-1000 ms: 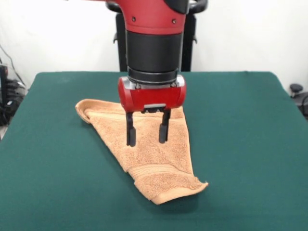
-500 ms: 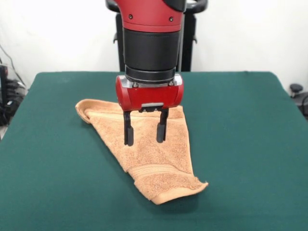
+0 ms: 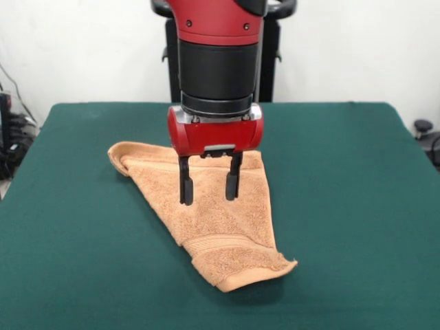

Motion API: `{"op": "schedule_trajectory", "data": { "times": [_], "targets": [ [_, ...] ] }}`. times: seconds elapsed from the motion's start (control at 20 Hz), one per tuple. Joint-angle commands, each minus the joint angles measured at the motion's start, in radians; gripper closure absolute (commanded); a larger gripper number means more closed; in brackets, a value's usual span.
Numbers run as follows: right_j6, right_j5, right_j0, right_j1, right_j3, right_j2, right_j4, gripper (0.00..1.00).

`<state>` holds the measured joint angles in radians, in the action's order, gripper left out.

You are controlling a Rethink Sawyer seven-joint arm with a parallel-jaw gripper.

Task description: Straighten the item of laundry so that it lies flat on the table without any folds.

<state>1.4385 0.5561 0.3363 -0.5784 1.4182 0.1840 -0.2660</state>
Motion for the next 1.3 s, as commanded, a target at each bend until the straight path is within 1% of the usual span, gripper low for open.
{"op": "schedule_trajectory", "data": {
  "times": [0.05,0.2,0.4,0.6,0.85,1.2,1.3],
  "targets": [
    [0.04,0.044,-0.027,0.039,0.113,0.013,-0.054,0.0],
    [0.04,0.024,-0.036,0.098,0.072,-0.005,-0.077,0.0],
    [0.018,-0.022,-0.022,0.13,0.059,0.005,-0.093,0.0],
    [0.002,-0.045,-0.005,0.139,0.063,0.03,-0.108,0.0],
    [0.013,-0.034,-0.012,0.158,0.036,0.031,-0.118,0.0],
    [0.021,-0.025,-0.015,0.136,0.053,0.033,-0.132,0.0],
    [0.02,-0.004,-0.017,0.138,0.04,0.036,-0.128,0.0]
  ]
}}
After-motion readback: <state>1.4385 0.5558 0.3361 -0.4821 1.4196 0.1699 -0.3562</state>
